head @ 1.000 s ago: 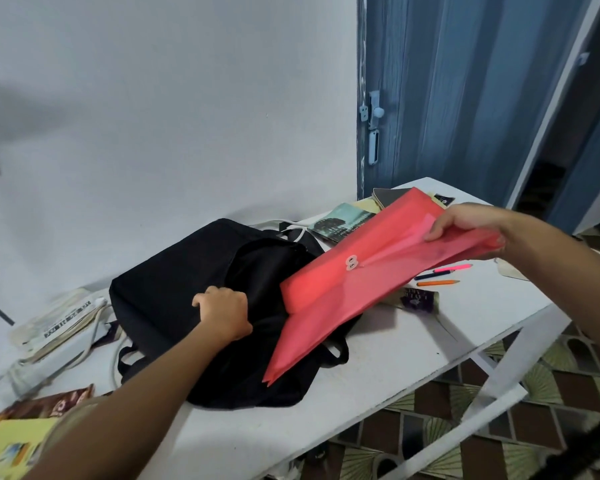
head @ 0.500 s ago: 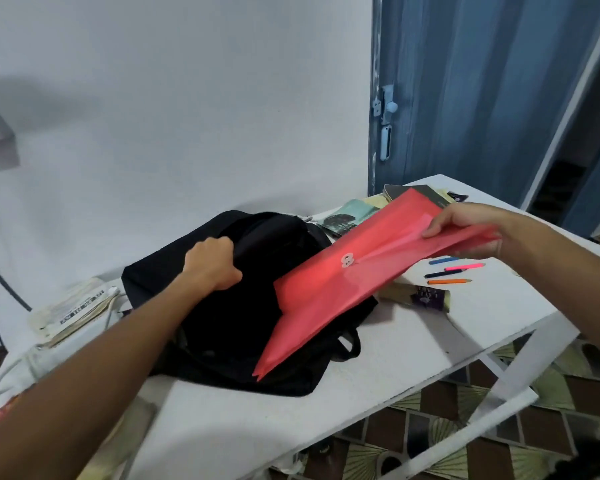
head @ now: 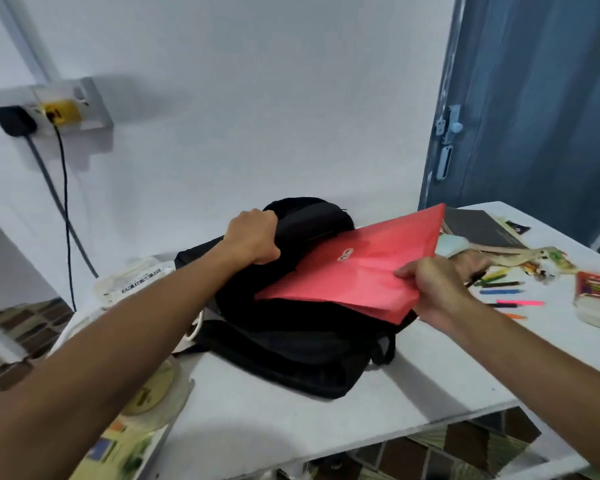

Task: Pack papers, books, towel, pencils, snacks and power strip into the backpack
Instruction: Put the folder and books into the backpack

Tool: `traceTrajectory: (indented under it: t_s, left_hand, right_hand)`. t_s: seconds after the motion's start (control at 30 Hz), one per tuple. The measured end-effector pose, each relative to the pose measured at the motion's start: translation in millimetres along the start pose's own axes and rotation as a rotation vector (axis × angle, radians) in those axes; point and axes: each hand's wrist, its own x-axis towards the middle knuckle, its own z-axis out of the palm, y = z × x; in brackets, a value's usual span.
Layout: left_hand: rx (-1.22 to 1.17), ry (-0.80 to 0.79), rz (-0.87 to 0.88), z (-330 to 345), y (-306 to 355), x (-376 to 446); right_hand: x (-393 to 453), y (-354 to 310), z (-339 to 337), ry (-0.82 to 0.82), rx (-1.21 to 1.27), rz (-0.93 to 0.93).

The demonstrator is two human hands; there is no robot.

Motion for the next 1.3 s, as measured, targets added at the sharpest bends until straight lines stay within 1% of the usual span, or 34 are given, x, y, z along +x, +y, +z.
traceTrajectory:
  t_s: [0.17,0.3,0.4,0.47,0.53,0.63,0.73,0.8,0.83,0.9,0.93,1.0,1.03,1.07,1.17,1.2,1.23,1.27,1.3]
  left_hand:
    - [-0.038,0.044,0.011,-11.9,9.6,-2.2]
    - [-0.036,0.071,0.034,-19.5,16.7,-7.1]
    - [-0.031,0.083,0.03,-19.0,15.9,-11.3]
    - [-0.029,0.089,0.016,-15.8,11.3,-14.1]
    - [-0.018,0.089,0.005,-12.5,6.9,-17.4]
    - [0.001,0.071,-0.01,-1.4,1.4,-22.1]
    - [-0.014,0.047,0.0,15.1,0.8,-24.1]
    - [-0.119,0.037,0.026,23.5,2.9,-23.7]
    - [-0.232,0.046,0.035,24.5,3.0,-24.2]
    - [-0.491,0.106,0.048,22.7,0.5,-24.6]
    - [-0.556,0.126,0.069,22.4,-1.0,-23.9]
    - [-0.568,0.129,0.131,26.8,-2.7,-22.1]
    - [-0.572,0.128,0.151,31.4,-2.3,-21.9]
    - [-0.592,0.131,0.167,36.2,-1.0,-22.1]
    - [-0.769,0.119,0.192,46.5,7.8,-26.6]
    - [-0.846,0.093,0.194,49.5,11.6,-28.7]
    - [-0.923,0.059,0.19,52.5,15.1,-31.2]
    - [-1.005,0.02,0.182,56.1,18.8,-32.2]
    - [-1.073,-0.029,0.168,59.5,22.1,-33.4]
  right_hand:
    - [1.1,51.8,53.3,-0.024,0.145,-0.011]
    - [13.7,80.3,94.1,0.029,0.147,0.024]
    - [22.0,89.7,104.5,0.035,0.122,0.112]
    - [27.1,96.1,105.7,-0.018,0.089,0.215]
    - [29.5,99.3,104.3,-0.097,-0.024,0.314]
    - [33.9,100.2,97.3,-0.235,-0.325,0.384]
    - [43.8,102.9,80.0,-0.32,-0.484,0.391]
    - [47.3,101.6,64.2,-0.382,-0.598,0.355]
    - [47.4,97.5,56.7,-0.419,-0.696,0.33]
    - [44.9,82.8,44.4,-0.492,-0.968,0.28]
    - [43.8,72.8,40.0,-0.519,-1.11,0.249]
    - [41.8,50.5,35.3,-0.547,-1.288,0.131]
    - [42.8,40.8,34.7,-0.529,-1.309,0.025]
    - [44.7,32.7,35.0,-0.46,-1.296,-0.116]
    - [47.5,19.5,37.5,-0.087,-1.163,-0.671]
    - [48.8,20.5,38.1,-0.03,-1.172,-0.809]
    - [51.2,24.1,37.6,-0.031,-1.202,-0.897]
    - [55.1,26.8,36.7,-0.055,-1.258,-0.93]
    - [57.7,29.6,35.8,-0.094,-1.318,-0.919]
